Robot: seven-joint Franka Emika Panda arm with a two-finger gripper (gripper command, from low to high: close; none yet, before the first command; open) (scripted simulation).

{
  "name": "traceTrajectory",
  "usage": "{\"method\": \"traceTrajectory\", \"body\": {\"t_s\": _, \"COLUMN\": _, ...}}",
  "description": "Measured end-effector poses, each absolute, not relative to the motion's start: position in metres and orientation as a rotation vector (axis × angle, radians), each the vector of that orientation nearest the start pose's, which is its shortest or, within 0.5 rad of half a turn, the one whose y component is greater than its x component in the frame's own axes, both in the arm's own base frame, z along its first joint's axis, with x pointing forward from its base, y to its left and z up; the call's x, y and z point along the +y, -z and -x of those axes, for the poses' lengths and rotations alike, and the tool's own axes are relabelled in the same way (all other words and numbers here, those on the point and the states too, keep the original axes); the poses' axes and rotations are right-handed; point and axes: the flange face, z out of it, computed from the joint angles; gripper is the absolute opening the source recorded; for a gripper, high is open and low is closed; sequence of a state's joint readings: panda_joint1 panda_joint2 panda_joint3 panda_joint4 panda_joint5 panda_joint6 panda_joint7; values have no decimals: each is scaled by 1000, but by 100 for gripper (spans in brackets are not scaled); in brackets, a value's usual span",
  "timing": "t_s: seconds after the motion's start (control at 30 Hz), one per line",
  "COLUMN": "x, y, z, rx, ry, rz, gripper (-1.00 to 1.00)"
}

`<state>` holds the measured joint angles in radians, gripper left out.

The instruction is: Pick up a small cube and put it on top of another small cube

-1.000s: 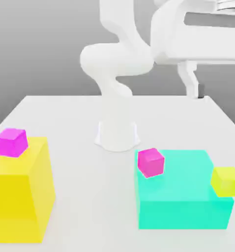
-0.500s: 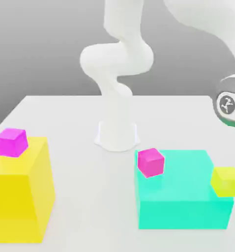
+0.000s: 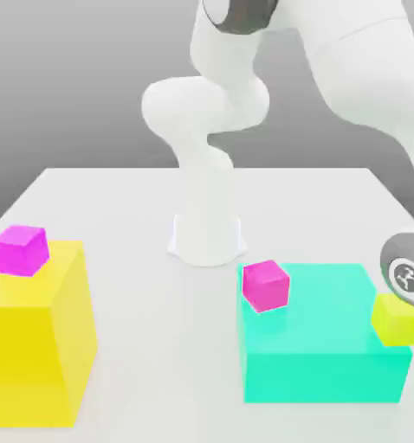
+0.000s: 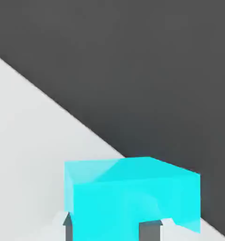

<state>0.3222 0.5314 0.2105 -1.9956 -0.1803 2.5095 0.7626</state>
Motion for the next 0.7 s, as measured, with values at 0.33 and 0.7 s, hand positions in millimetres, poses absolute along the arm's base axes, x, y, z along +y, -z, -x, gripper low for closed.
{"method": "traceTrajectory", "body": {"t_s": 0.33, "x": 234, "y": -288, "z": -480, "rx": 108, "ry": 27, "rz": 3179, "gripper": -100}}
{"method": "traceTrajectory", "body": {"t_s": 0.7, "x": 152, "y": -346, "z": -401, "rx": 54, "ry": 23, "rz": 3183, "gripper": -100}}
